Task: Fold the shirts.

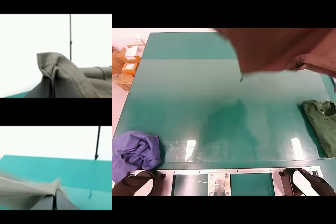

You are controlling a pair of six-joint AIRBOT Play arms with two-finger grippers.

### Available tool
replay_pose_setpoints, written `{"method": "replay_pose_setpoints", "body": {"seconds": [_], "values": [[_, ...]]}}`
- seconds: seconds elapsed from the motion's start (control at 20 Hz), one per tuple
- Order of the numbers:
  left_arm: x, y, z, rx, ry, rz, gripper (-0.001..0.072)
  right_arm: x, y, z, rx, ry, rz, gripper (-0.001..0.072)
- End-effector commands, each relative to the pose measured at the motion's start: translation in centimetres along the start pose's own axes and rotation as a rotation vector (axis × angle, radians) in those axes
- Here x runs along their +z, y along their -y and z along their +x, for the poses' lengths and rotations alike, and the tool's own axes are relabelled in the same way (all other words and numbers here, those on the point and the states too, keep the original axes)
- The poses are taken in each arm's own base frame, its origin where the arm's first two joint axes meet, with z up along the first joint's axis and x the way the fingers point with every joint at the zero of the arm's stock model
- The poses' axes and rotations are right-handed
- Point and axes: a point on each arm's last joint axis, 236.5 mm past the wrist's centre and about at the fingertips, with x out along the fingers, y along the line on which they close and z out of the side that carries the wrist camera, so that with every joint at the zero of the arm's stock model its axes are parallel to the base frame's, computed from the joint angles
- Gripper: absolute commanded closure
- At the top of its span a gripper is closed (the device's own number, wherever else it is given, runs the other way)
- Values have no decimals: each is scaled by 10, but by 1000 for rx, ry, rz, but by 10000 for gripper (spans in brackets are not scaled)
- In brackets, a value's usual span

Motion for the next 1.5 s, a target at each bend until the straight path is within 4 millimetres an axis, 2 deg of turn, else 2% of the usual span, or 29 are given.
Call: {"method": "replay_pose_setpoints", "body": {"seconds": [0.0, 0.1, 0.15, 0.2, 0.4, 0.45, 0.55, 0.65, 0.75, 0.8, 0.85, 0.9, 0.95, 1.0, 1.1, 1.15, 1.2, 1.3, 1.4, 1.45], "values": [[-35, -15, -15, 76, -139, 26, 676, -14, -6, -2, 12, -32, 3, 696], [-82, -21, 9, 71, -258, -1, 676, -56, -4, 28, 65, -145, 48, 696], [-110, -25, 22, 71, -316, -18, 676, -86, -5, 47, 98, -221, 65, 696], [-141, -29, 35, 68, -379, -39, 676, -119, -4, 66, 123, -293, 92, 696], [-277, -31, 75, 40, -611, -156, 676, -275, 11, 137, 123, -543, 254, 695], [-310, -33, 83, 47, -655, -179, 676, -314, 20, 152, 92, -588, 297, 696], [-373, -36, 91, 60, -738, -226, 676, -379, 40, 175, 23, -665, 362, 695], [-427, -38, 97, 69, -819, -268, 676, -421, 53, 194, -14, -735, 431, 695], [-467, -38, 99, 70, -905, -293, 676, -444, 60, 209, -32, -776, 471, 695], [-481, -38, 101, 70, -934, -304, 676, -448, 63, 216, -34, -786, 475, 686], [-493, -38, 102, 71, -960, -311, 676, -444, 66, 221, -35, -780, 475, 561], [-503, -38, 102, 71, -981, -315, 675, -432, 71, 225, -37, -755, 472, 396], [-511, -38, 102, 67, -1000, -311, 675, -413, 78, 228, -33, -728, 469, 330], [-519, -38, 101, 62, -1020, -307, 675, -393, 83, 226, -22, -713, 468, 330], [-530, -36, 98, 58, -1056, -314, 675, -359, 85, 212, 16, -716, 469, 328], [-533, -36, 97, 56, -1066, -316, 675, -351, 85, 202, 29, -727, 471, 324], [-534, -36, 97, 57, -1067, -317, 675, -350, 82, 191, 36, -751, 483, 289], [-536, -36, 98, 57, -1069, -317, 675, -367, 66, 170, 57, -833, 531, 288], [-536, -35, 97, 56, -1072, -318, 675, -405, 40, 153, 84, -923, 543, 288], [-536, -35, 97, 56, -1074, -319, 675, -431, 25, 144, 95, -987, 560, 288]]}}
